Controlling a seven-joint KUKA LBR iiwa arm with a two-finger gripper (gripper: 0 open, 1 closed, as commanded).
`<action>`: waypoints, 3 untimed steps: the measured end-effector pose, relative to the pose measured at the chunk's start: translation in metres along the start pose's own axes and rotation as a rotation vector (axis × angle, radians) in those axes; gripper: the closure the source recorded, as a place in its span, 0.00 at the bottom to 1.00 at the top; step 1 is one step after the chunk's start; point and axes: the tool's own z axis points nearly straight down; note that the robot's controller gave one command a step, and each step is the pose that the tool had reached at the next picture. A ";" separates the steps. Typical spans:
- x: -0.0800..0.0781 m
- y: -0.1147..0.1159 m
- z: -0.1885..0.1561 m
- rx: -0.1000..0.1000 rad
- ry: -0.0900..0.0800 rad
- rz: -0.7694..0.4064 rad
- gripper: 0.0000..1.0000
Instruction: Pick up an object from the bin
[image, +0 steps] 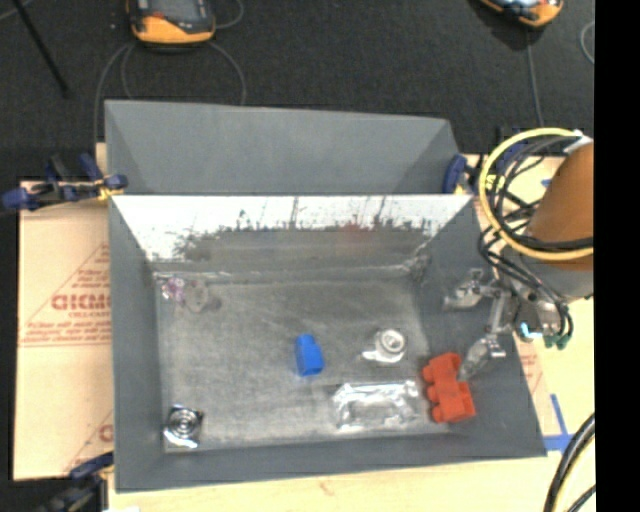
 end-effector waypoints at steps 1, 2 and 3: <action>0.038 0.059 0.077 -0.003 0.004 -0.017 0.00; 0.027 0.077 0.139 -0.001 -0.012 0.033 0.00; 0.028 0.076 0.141 0.001 -0.007 0.029 1.00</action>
Offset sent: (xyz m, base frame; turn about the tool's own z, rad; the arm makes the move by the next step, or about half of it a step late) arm -0.0352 0.0575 -0.0730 -0.0129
